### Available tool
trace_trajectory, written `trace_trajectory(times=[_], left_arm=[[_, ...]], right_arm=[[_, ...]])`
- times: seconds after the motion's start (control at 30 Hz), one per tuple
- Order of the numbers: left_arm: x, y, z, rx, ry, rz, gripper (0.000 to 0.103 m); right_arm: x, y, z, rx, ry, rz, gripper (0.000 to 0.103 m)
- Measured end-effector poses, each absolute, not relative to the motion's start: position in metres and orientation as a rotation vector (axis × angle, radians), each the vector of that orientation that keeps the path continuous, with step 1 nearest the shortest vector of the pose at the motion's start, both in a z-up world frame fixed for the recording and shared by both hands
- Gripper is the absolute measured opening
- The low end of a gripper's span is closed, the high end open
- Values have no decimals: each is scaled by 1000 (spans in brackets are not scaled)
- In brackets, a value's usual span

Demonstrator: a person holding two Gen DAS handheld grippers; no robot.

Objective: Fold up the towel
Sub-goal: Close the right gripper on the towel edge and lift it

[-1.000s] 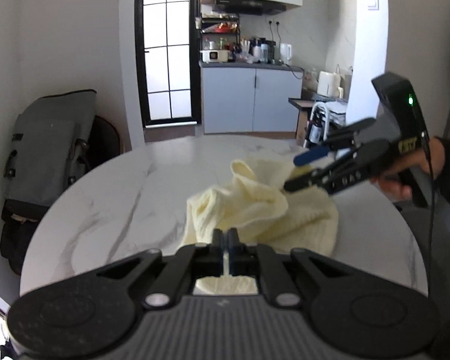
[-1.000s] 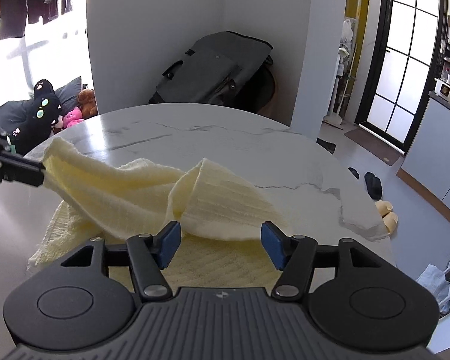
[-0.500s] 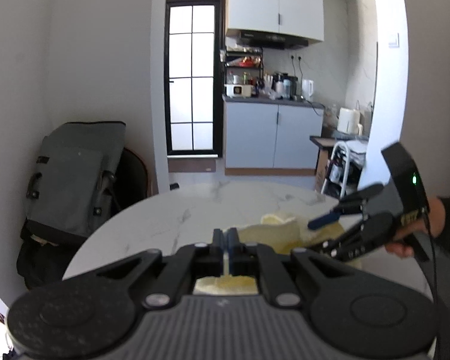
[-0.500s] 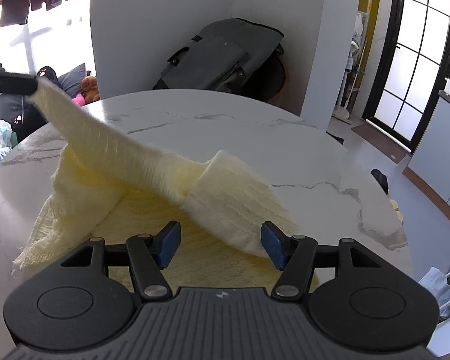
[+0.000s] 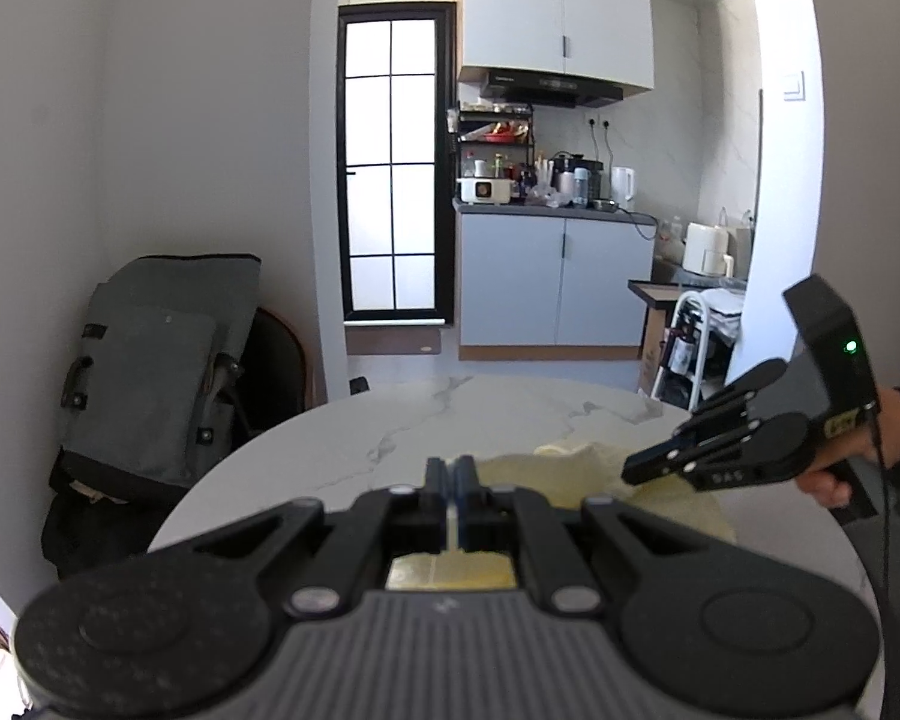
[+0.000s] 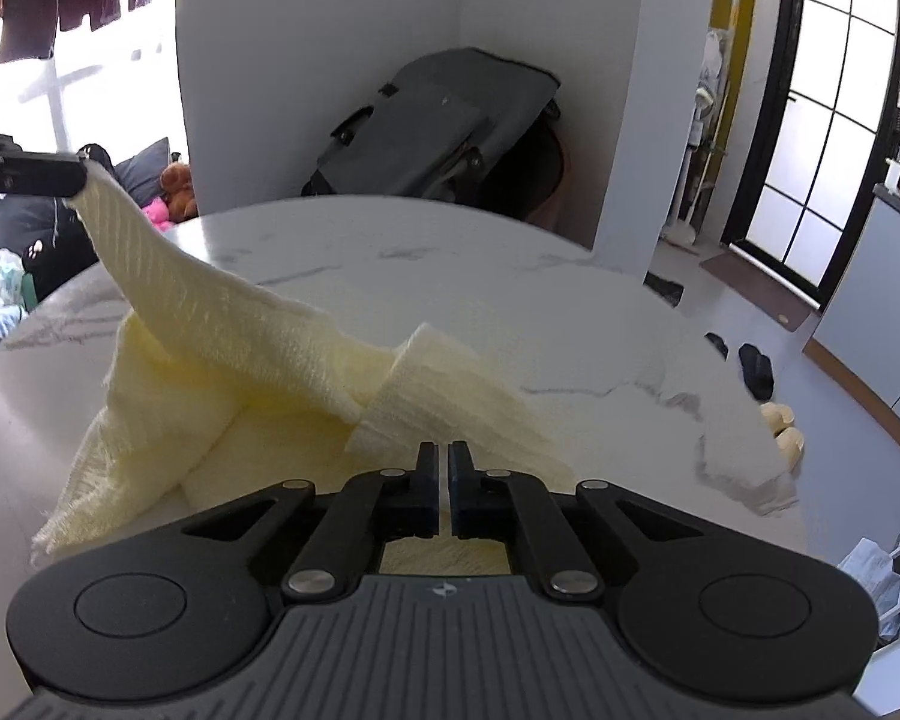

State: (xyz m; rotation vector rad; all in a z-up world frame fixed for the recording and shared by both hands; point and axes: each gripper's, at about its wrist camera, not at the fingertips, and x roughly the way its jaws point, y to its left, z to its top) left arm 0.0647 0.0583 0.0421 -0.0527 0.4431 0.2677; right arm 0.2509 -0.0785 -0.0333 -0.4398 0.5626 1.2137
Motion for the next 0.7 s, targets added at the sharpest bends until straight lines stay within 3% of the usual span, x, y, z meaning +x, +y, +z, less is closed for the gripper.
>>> trace_trajectory(times=[0.7], left_arm=[[52,64,53,-64,388,308,3]], right_arm=[[228,-88,-15,-410,500,1192,1]])
